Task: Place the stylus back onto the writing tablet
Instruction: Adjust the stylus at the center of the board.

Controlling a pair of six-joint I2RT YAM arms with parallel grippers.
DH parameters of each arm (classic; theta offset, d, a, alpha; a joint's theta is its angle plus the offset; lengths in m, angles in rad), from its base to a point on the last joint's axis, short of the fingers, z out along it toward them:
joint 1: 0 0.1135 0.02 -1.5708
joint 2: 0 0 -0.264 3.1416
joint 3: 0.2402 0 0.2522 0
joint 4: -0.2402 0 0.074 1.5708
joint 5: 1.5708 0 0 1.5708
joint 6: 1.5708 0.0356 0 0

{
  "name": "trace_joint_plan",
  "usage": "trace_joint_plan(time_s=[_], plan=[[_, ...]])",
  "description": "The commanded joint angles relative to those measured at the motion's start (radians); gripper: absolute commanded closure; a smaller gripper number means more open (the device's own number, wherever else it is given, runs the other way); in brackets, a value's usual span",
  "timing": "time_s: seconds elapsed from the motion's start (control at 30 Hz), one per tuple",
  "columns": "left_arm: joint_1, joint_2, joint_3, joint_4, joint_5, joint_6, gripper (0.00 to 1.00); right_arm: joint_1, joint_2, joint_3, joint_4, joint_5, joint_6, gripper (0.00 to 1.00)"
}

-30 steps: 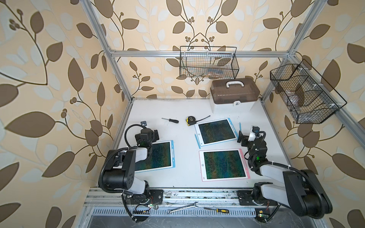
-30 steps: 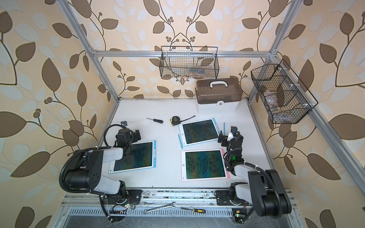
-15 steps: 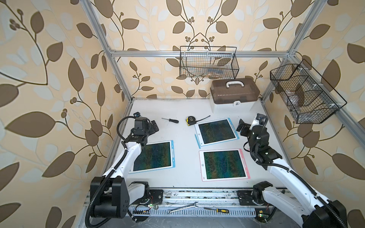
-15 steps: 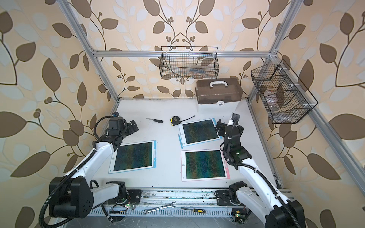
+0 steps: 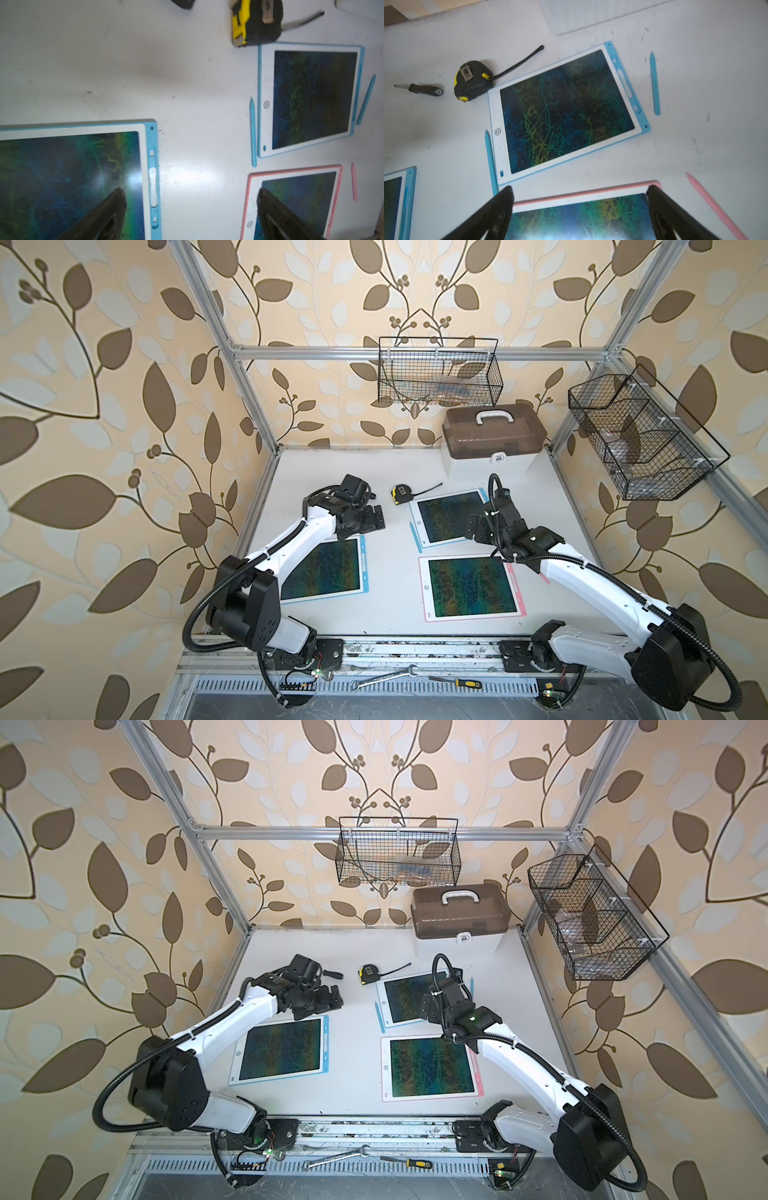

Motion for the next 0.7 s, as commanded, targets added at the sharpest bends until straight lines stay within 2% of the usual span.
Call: trace_joint_plan(time_s=[0.0, 0.27, 0.47, 0.67], plan=[[-0.05, 0.074, 0.074, -0.056, 0.037, -0.043, 0.03, 0.01, 0.003, 0.023, -0.078, -0.061, 0.061, 0.0], [-0.139, 0.3, 0.247, -0.056, 0.051, -0.078, 0.2, 0.016, -0.029, -0.021, -0.069, -0.106, 0.064, 0.0], [-0.163, 0.425, 0.34, -0.055, -0.022, -0.141, 0.3, 0.004, -0.029, 0.013, -0.09, -0.127, 0.014, 0.0], [-0.173, 0.506, 0.395, -0.051, -0.088, -0.193, 0.38, -0.042, -0.002, 0.097, -0.156, -0.144, -0.093, 0.0]])
